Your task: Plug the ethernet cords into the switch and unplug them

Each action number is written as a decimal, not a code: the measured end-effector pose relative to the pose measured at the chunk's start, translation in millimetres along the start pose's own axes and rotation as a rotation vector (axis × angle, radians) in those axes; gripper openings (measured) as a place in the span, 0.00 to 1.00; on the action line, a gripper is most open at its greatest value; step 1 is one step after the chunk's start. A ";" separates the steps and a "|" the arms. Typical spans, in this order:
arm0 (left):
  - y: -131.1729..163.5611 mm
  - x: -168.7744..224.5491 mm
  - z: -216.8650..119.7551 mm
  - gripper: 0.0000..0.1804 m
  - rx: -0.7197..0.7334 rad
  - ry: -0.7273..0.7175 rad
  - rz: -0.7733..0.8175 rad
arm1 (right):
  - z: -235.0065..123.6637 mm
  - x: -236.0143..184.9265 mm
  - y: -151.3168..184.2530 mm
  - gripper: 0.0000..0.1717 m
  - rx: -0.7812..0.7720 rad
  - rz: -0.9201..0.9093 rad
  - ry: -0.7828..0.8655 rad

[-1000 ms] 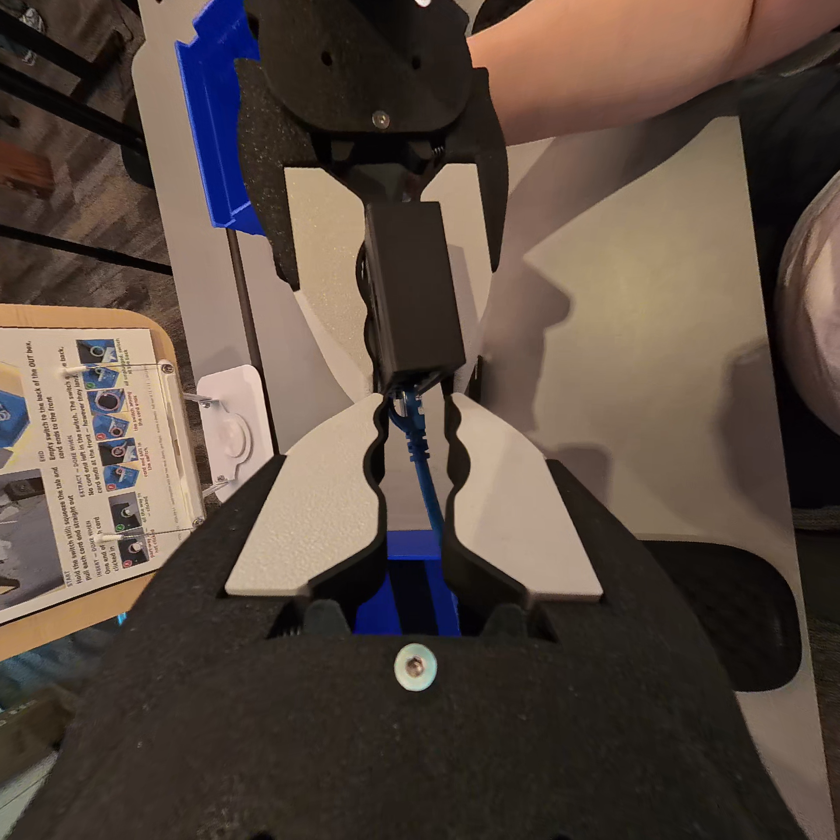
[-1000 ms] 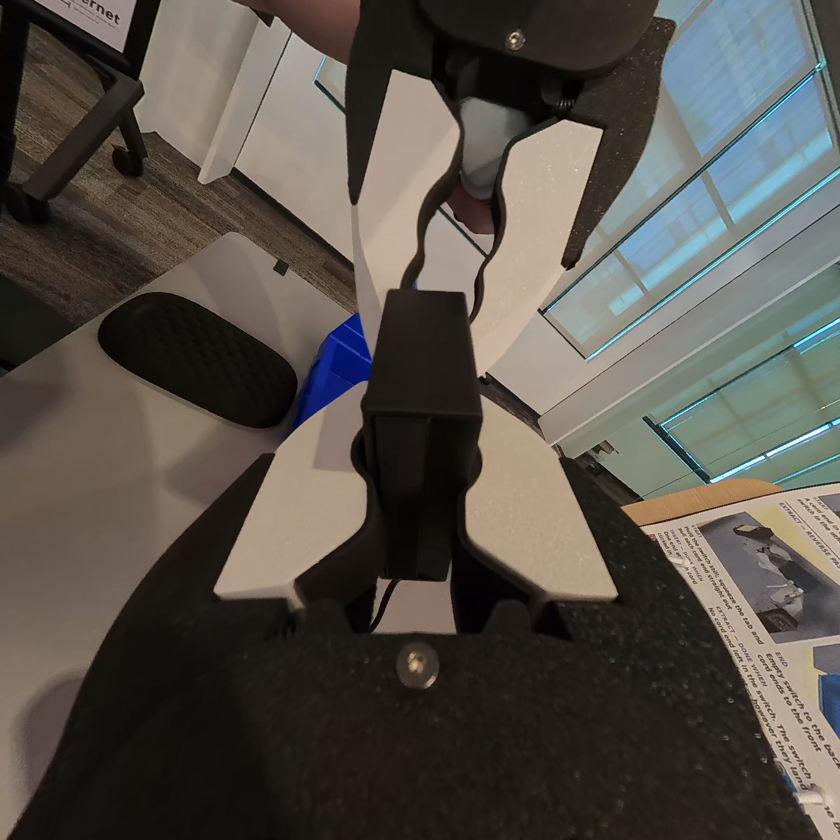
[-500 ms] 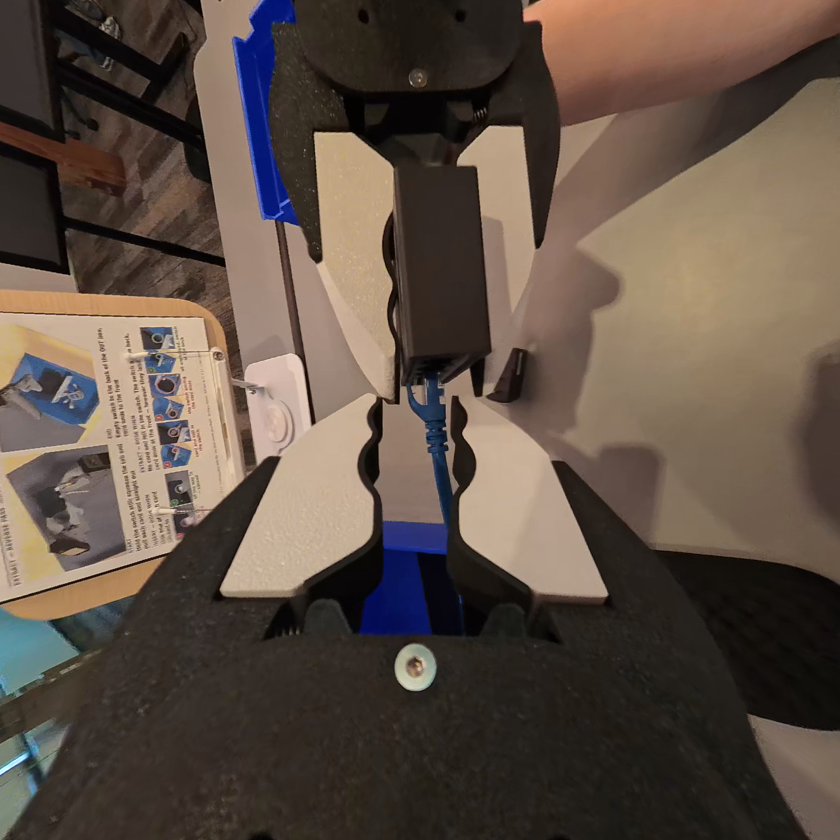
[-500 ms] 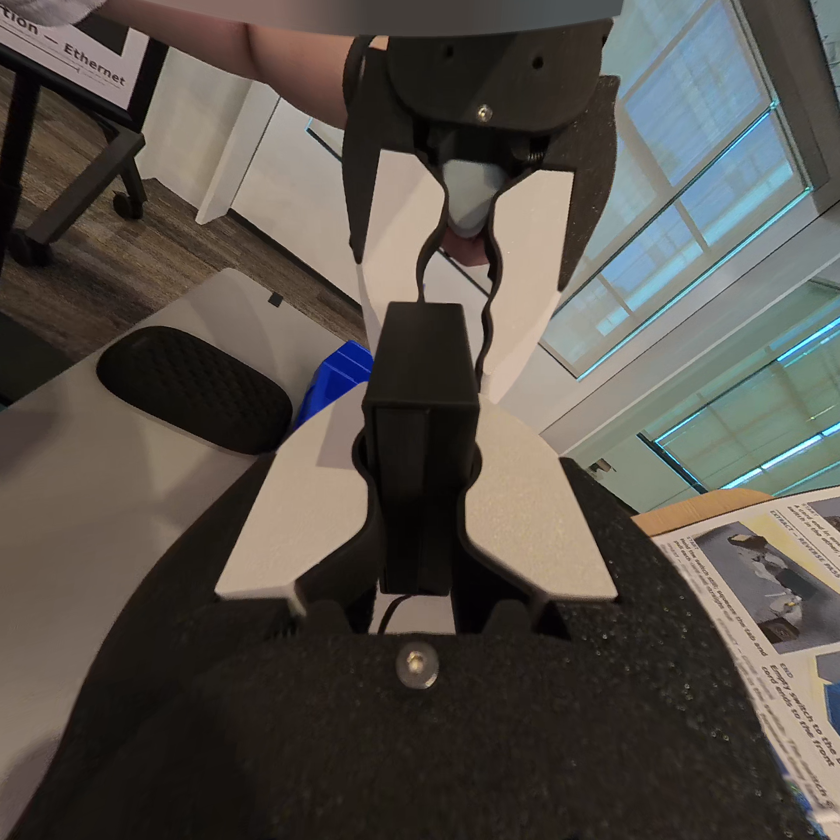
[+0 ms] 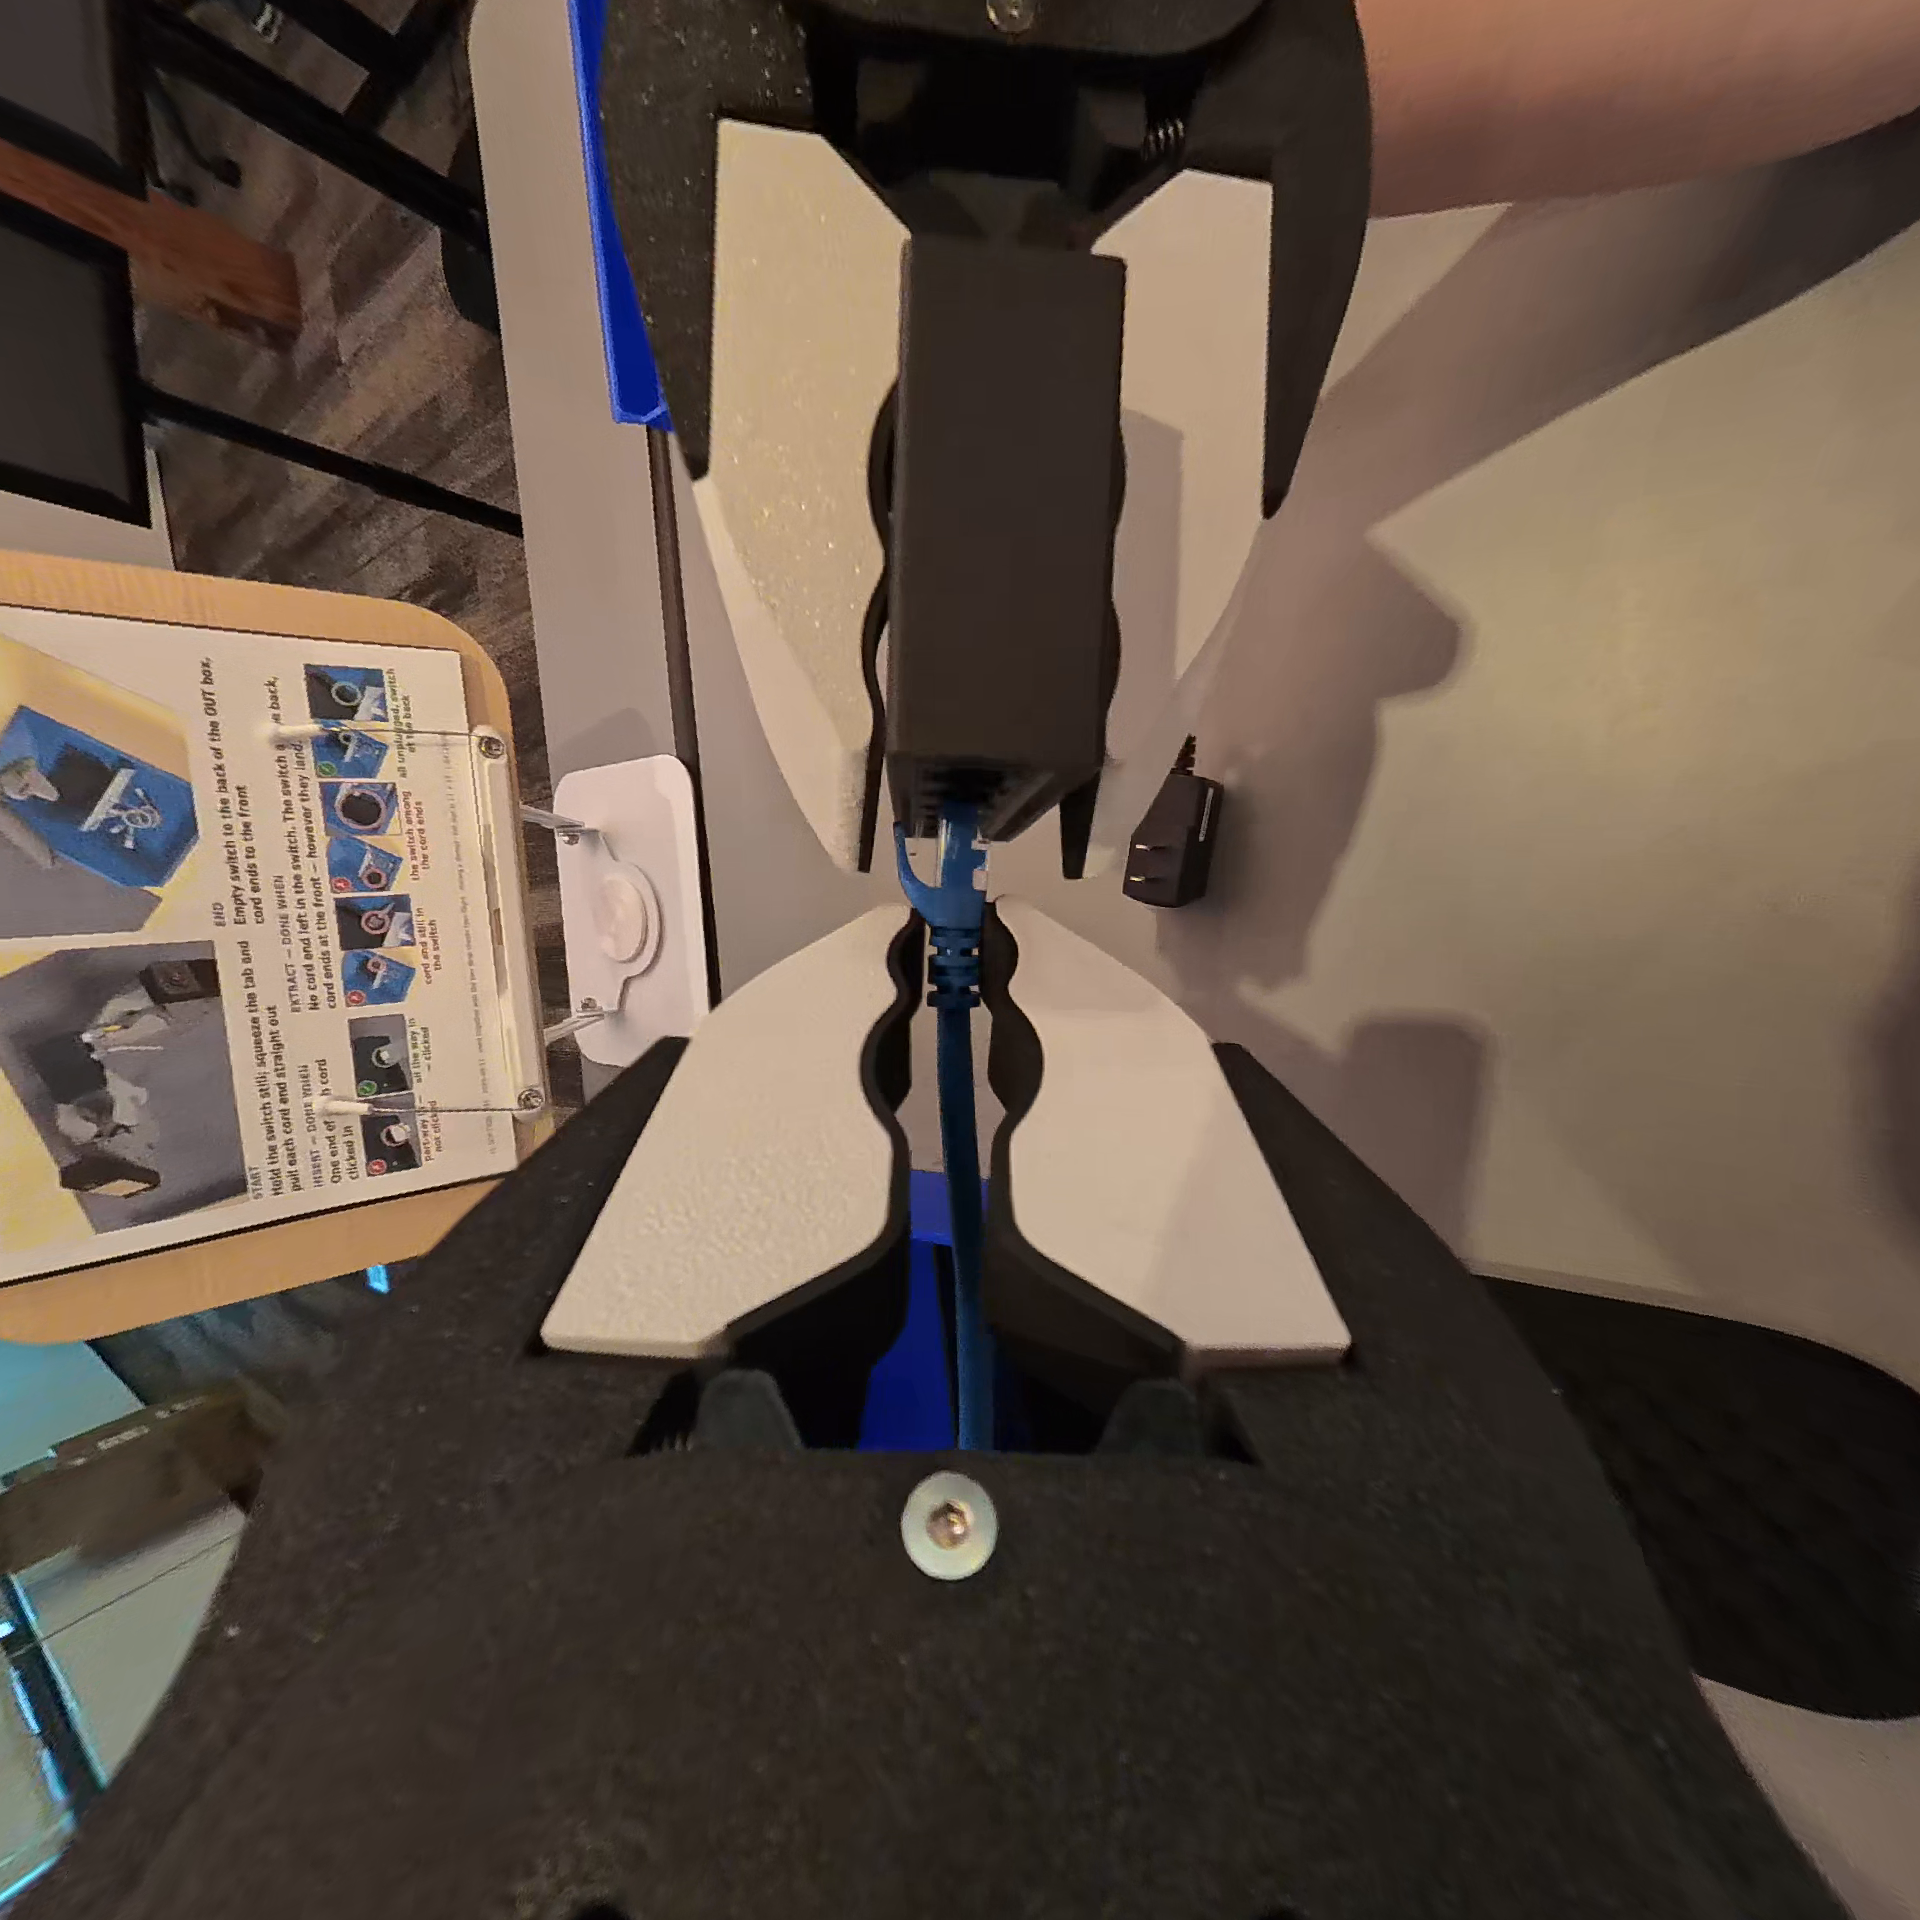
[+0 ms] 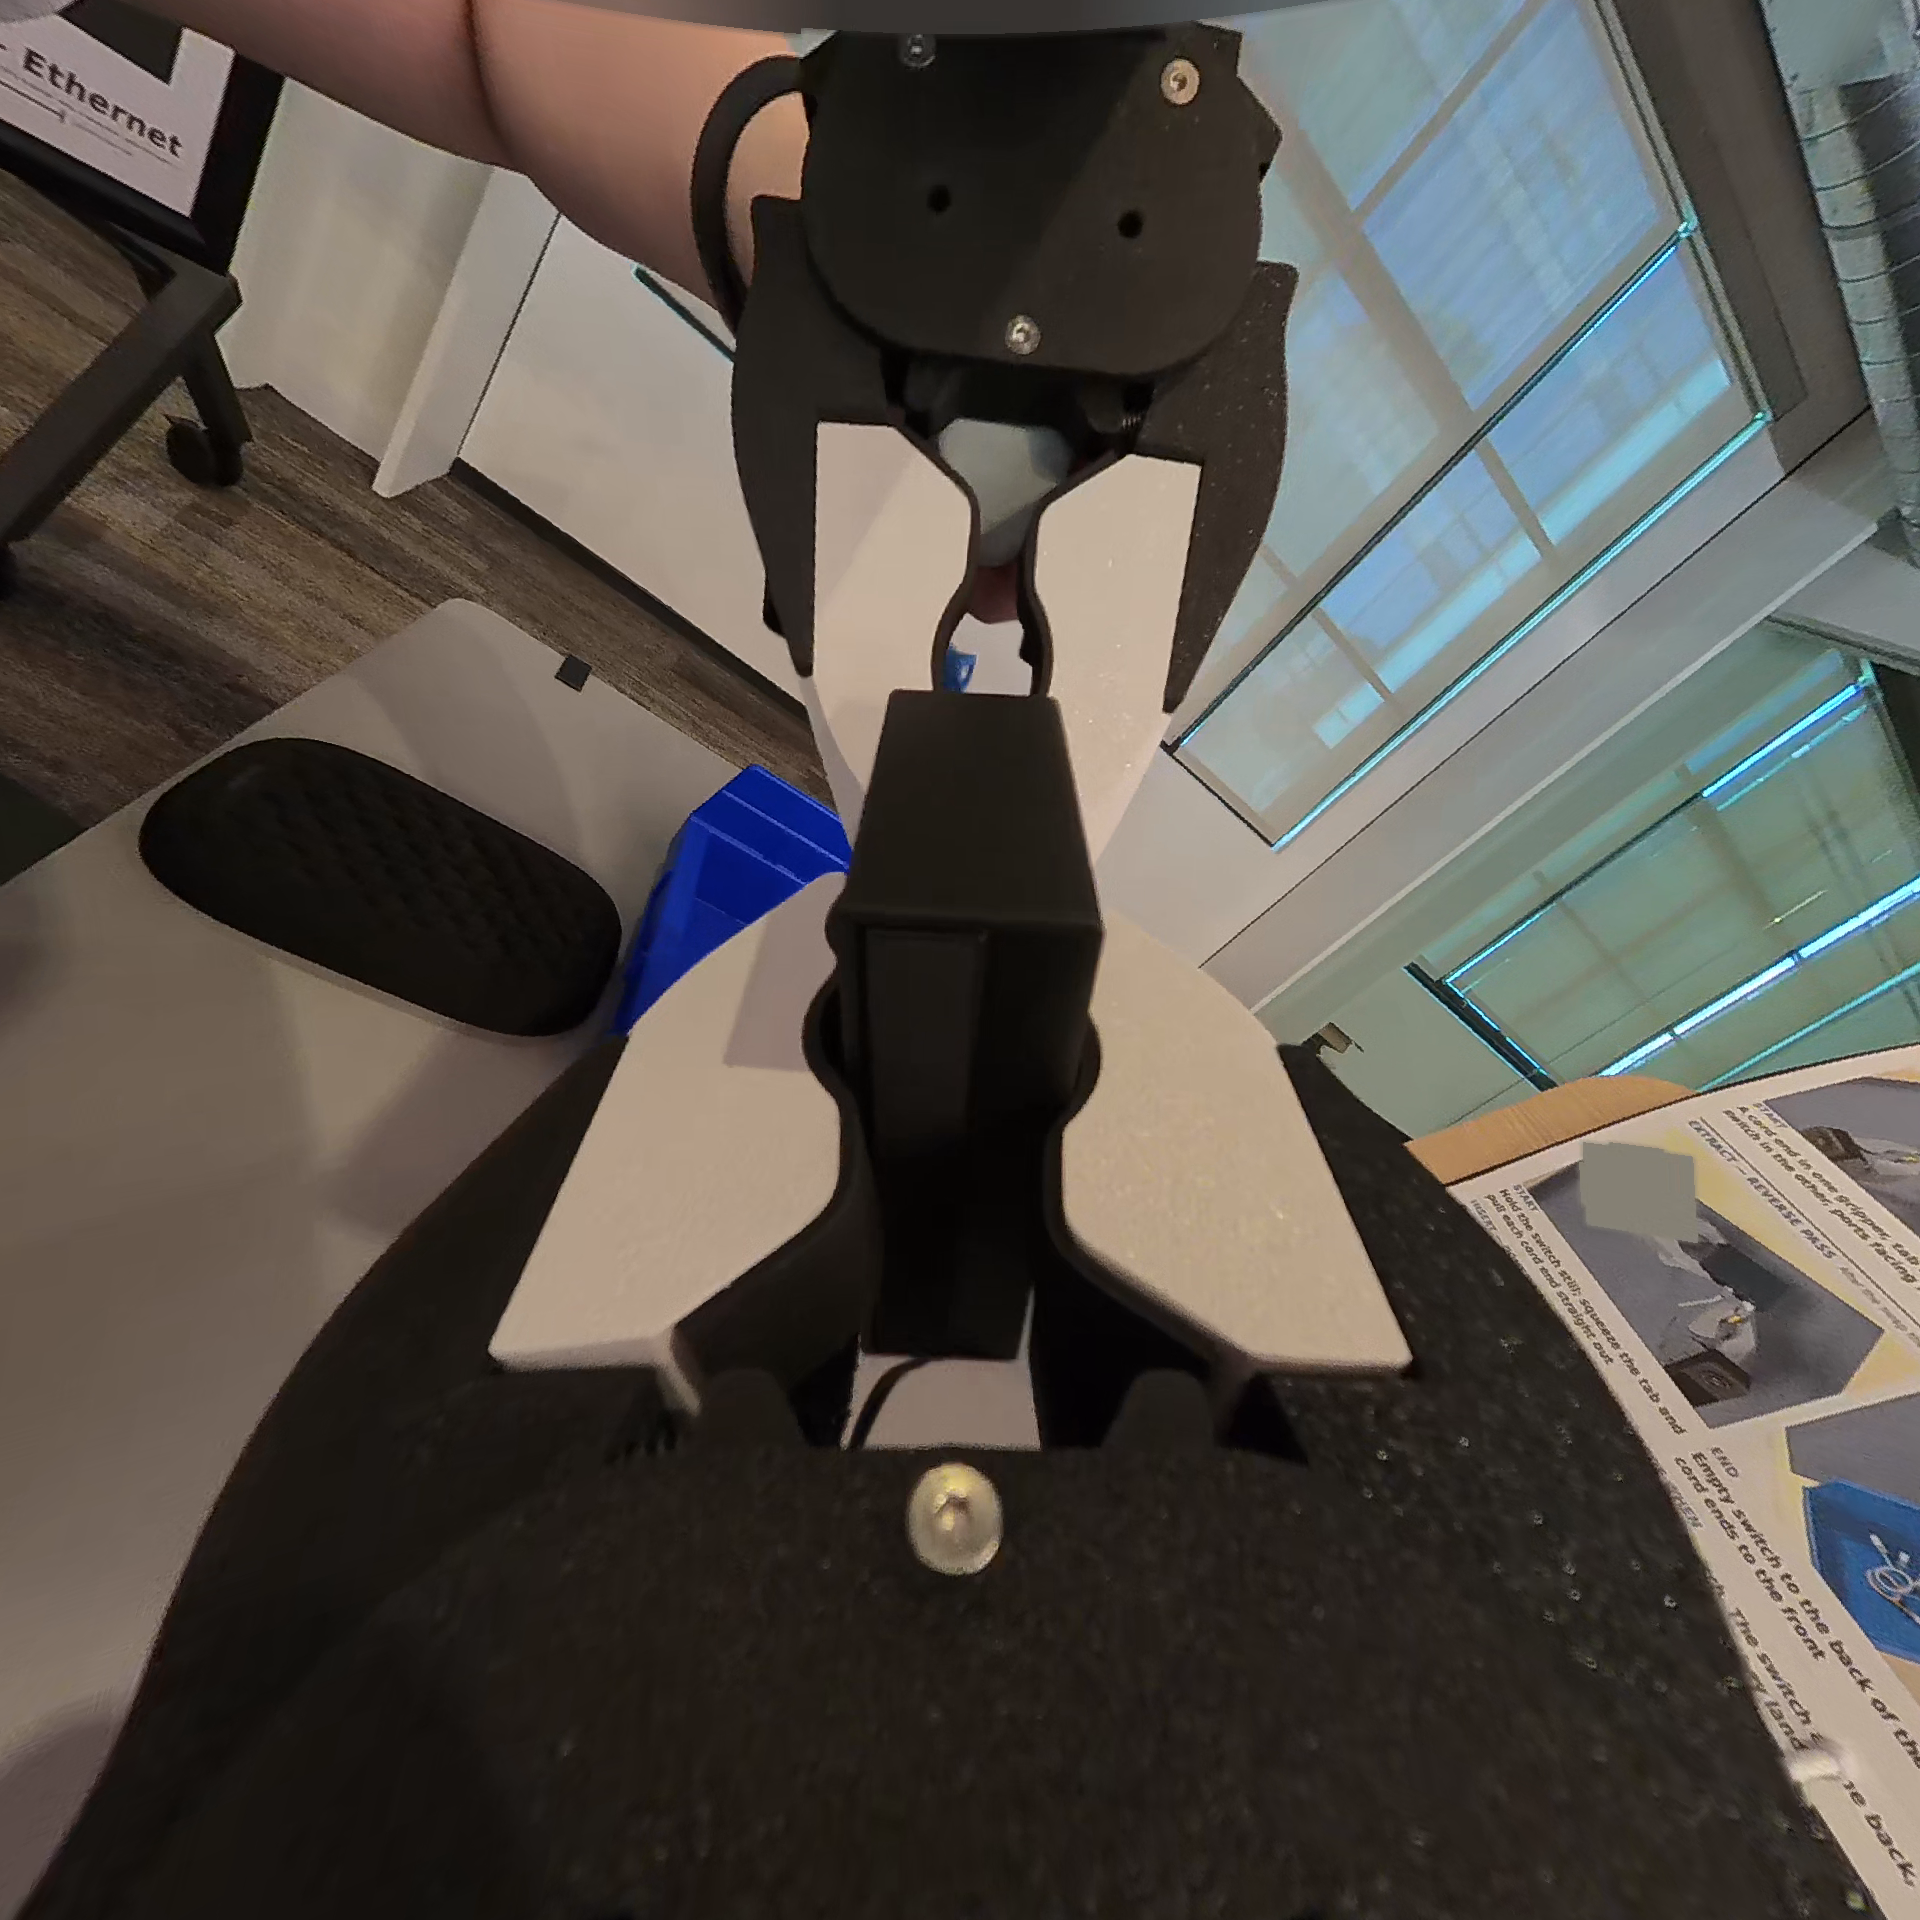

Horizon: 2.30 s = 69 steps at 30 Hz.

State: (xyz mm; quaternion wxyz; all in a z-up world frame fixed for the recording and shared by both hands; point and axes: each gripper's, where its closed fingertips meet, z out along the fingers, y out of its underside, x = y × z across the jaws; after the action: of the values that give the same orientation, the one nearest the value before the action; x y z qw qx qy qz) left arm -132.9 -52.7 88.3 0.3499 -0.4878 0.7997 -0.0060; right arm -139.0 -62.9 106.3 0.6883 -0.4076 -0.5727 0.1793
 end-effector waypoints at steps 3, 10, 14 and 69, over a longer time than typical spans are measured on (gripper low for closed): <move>1.4 -1.0 -2.1 0.05 0.001 0.019 -0.038 | -3.1 2.2 2.2 0.19 -0.009 0.005 0.001; -1.1 -4.2 -7.4 0.05 0.036 -0.026 -0.023 | -8.6 3.5 1.2 0.18 0.019 0.045 -0.020; -1.0 -0.7 -7.1 0.06 0.031 -0.012 0.005 | -9.2 0.2 -0.3 0.18 -0.015 0.012 -0.025; 0.3 14.6 -4.0 0.08 0.034 -0.047 0.123 | 5.3 -16.8 22.9 0.18 -0.107 0.028 -0.121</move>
State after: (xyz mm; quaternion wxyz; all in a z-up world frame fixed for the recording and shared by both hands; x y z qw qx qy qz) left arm -139.5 -65.3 83.1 0.3764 -0.4316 0.8197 0.0133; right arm -143.6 -59.1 78.0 0.6270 -0.4401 -0.6163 0.1825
